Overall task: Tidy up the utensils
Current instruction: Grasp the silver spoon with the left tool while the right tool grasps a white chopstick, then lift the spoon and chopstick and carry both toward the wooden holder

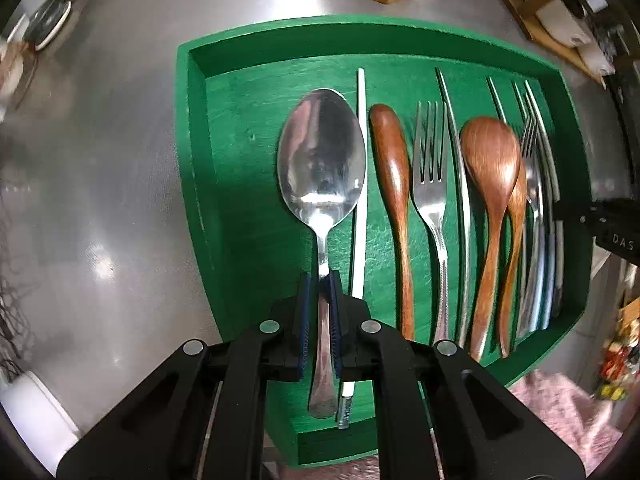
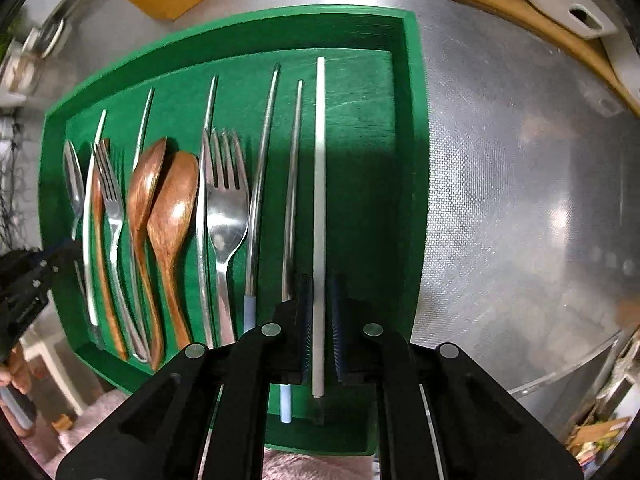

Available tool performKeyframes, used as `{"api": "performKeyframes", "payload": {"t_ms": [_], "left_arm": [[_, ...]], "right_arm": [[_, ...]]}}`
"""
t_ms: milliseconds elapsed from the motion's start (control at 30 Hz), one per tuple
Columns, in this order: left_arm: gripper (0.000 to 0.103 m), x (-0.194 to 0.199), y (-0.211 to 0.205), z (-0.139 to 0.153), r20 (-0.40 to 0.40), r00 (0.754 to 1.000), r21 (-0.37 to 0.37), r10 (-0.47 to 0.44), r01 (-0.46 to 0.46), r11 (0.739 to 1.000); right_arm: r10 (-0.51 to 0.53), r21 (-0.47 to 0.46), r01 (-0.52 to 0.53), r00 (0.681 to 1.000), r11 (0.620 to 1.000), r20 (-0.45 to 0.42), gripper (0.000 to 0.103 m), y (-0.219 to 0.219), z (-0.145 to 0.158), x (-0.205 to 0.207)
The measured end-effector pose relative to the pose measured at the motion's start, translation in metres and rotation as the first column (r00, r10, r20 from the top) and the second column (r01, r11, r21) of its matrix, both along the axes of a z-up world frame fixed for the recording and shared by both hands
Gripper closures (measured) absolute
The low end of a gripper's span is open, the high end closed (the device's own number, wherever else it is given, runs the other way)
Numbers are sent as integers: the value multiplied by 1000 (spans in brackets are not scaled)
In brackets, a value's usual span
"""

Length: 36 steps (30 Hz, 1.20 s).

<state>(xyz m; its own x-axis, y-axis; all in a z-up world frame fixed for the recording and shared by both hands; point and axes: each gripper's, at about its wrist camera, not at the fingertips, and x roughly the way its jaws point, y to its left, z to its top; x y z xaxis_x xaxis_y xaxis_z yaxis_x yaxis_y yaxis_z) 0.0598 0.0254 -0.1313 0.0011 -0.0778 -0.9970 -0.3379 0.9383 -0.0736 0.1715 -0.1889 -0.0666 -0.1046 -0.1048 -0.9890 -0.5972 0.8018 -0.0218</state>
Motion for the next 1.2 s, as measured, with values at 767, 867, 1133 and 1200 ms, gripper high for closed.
{"api": "performKeyframes", "payload": {"t_ms": [767, 867, 1133, 1200], "left_arm": [[99, -15, 16, 104, 616, 783, -11, 80, -93, 996], [99, 0, 23, 132, 740, 666, 1, 89, -133, 991], [99, 67, 54, 164, 893, 427, -53, 139, -207, 977], [99, 84, 61, 162, 902, 405, -70, 153, -213, 975]], "right_arm": [[-102, 611, -75, 963, 788, 249, 97, -8, 103, 12], [-150, 683, -154, 919, 714, 363, 97, 11, 125, 32], [-272, 762, -262, 825, 592, 495, 97, 90, 170, 80], [-289, 765, -276, 809, 582, 511, 97, 107, 173, 94]]}}
